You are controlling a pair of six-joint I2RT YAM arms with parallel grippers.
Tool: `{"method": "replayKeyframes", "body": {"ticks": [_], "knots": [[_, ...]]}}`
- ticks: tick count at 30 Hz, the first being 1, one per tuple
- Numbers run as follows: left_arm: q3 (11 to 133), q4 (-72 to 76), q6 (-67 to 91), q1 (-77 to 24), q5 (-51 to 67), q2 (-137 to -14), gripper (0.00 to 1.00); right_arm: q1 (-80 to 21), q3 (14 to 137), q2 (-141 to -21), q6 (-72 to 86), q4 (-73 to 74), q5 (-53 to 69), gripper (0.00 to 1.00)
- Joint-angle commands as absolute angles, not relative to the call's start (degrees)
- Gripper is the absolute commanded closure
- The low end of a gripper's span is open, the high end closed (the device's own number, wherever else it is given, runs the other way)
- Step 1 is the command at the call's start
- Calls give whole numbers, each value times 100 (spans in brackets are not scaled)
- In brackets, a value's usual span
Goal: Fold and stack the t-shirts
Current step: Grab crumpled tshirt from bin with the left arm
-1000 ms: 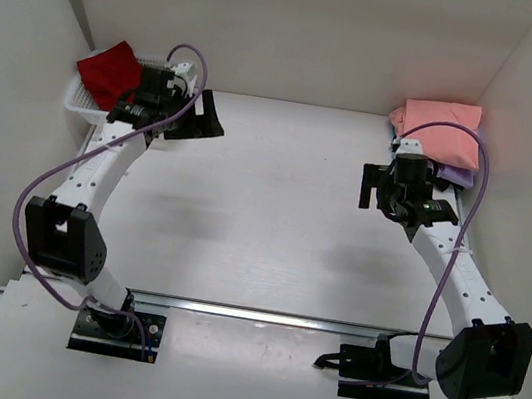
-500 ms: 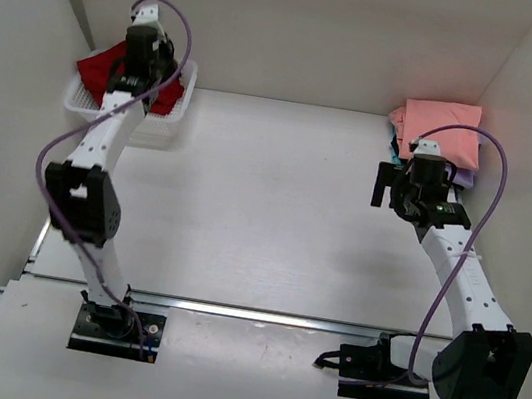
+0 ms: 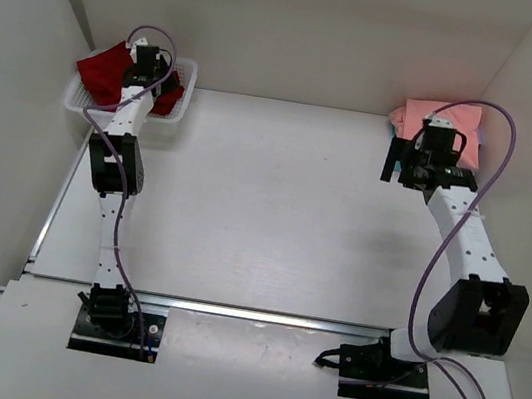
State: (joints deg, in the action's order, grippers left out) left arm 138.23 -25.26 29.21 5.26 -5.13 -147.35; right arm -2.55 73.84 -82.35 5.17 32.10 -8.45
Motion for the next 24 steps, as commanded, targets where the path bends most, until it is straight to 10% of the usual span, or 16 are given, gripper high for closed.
{"method": "replayKeyframes", "body": {"ticks": [1,17,24], "knots": [[14440,-2777,3146,457,-571,-14914,38,-465,8005,-8648,563,3603,-1037,1],[14475,-2513,3831,800,-554,-15548,47,-721,8930,-9308,1002,4368,-1134,1],[14537,-2611,4553,1107,254,-15846,100,-888,9035,-9237,1116,4693,-1292,0]]}}
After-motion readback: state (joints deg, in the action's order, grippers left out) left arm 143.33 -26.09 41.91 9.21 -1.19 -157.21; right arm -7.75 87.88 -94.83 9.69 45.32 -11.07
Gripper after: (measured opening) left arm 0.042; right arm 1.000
